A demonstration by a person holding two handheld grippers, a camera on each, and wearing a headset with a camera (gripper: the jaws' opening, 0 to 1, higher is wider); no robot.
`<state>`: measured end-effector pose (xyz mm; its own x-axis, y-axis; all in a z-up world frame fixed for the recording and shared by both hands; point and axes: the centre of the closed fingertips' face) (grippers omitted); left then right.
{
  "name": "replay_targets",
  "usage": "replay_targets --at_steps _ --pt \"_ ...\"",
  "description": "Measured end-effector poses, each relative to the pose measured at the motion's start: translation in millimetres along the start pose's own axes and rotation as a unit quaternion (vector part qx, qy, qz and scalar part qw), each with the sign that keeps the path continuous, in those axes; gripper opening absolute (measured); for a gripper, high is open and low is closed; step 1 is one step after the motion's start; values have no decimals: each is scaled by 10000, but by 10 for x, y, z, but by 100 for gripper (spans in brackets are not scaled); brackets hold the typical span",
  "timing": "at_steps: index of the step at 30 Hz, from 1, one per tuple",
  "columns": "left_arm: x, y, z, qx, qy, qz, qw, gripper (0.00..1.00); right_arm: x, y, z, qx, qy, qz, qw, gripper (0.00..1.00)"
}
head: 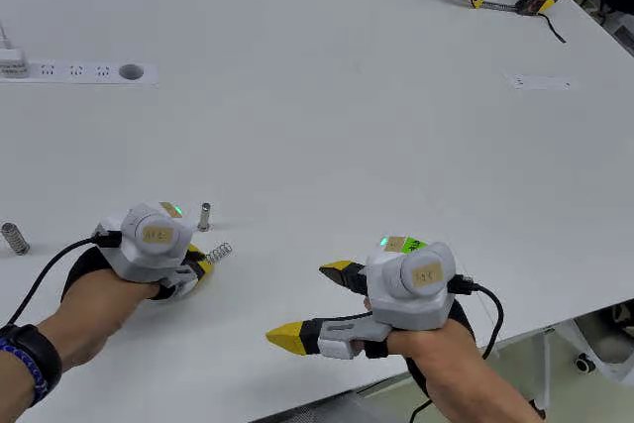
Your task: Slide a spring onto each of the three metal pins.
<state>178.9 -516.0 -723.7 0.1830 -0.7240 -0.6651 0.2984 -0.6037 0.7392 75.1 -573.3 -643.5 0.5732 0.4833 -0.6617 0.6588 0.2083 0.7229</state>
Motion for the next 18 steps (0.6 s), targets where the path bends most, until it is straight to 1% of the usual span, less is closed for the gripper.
replay_targets --at_steps 11,18 --pt "-199 26 -30 -38 0 172 9998 11 63 53 -30 -13 94 6 10000 72" --pt "-346 55 -31 37 20 227 9997 10 78 90 -46 -39 143 18 9999 72"
Point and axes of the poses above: the centre of the closed fingertips' face, and the gripper's own axes: x roughly forward along the fingers, z roughly to its right, y roughly out of its top, and after that the axes turned 1 degree about z, right-handed
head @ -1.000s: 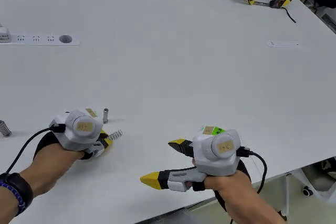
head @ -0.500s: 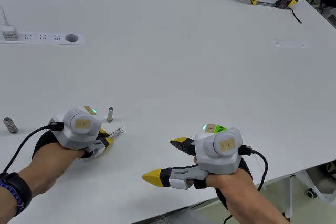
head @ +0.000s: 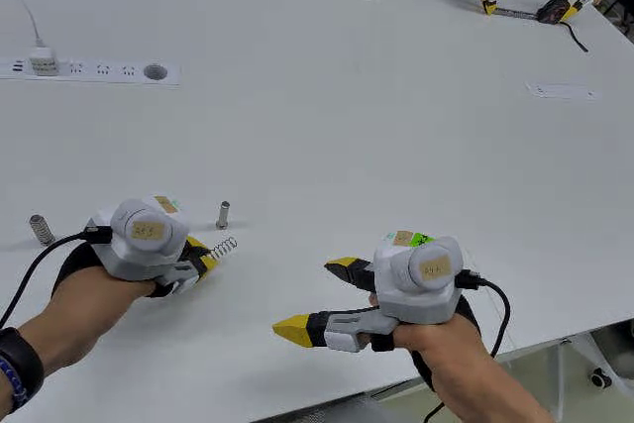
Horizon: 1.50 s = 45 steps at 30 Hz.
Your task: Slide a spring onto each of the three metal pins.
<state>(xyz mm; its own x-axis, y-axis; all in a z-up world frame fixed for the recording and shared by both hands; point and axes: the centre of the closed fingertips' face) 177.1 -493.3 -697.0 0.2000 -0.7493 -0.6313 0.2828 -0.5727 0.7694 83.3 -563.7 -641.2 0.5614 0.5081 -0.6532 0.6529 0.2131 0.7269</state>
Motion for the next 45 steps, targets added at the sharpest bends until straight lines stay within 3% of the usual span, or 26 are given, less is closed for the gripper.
replay_targets --at_steps 14,27,45 --pt "-353 94 22 161 64 213 9996 10 51 14 -47 14 111 -8 9999 70" --pt "-682 59 93 438 116 259 9986 11 156 63 -132 -7 295 -26 9996 68" --pt "-913 128 120 404 137 412 9982 10 275 291 -227 -13 646 179 9978 57"
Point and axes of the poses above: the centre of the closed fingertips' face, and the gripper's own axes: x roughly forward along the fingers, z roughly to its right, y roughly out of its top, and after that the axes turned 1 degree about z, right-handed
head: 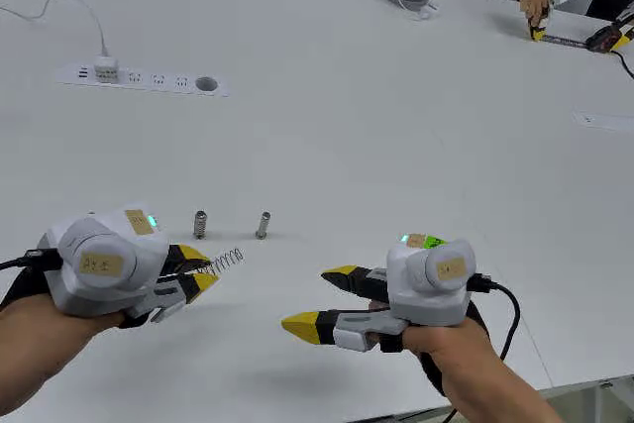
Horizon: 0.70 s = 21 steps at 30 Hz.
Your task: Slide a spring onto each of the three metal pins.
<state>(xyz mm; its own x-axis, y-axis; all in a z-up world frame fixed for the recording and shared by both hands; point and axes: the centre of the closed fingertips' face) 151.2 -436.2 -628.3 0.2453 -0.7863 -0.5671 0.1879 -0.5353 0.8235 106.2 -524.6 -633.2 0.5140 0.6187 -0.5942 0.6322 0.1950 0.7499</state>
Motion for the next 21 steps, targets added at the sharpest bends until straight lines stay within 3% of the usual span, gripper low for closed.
replay_targets --at_steps 12,21 --pt "-116 92 2 182 -25 36 9998 11 90 276 -76 133 314 317 9989 47" --pt "-130 218 91 336 -172 115 9992 11 175 461 -192 197 641 545 9963 42"
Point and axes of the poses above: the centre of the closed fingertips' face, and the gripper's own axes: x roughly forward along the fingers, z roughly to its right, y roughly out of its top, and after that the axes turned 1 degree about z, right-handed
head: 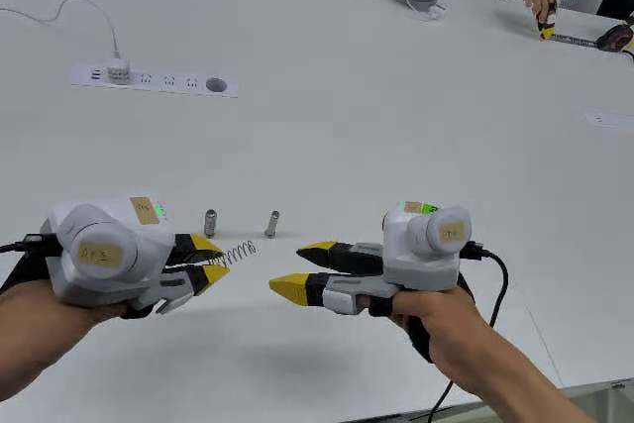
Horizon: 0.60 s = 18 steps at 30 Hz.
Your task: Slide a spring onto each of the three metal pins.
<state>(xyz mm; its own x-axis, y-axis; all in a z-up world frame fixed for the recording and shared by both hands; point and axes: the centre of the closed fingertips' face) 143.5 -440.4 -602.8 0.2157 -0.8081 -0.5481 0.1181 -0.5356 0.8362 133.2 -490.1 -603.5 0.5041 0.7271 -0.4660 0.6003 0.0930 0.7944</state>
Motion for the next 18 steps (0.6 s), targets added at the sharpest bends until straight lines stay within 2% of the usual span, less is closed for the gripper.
replay_targets --at_steps 6,11,18 --pt "20 62 69 76 -114 44 9999 11 63 78 -74 -28 214 64 9997 40" --pt "47 101 132 144 -212 67 9996 11 112 121 -146 32 428 90 9990 35" --pt "60 131 149 197 -266 91 9994 11 135 127 -199 99 586 66 9982 29"
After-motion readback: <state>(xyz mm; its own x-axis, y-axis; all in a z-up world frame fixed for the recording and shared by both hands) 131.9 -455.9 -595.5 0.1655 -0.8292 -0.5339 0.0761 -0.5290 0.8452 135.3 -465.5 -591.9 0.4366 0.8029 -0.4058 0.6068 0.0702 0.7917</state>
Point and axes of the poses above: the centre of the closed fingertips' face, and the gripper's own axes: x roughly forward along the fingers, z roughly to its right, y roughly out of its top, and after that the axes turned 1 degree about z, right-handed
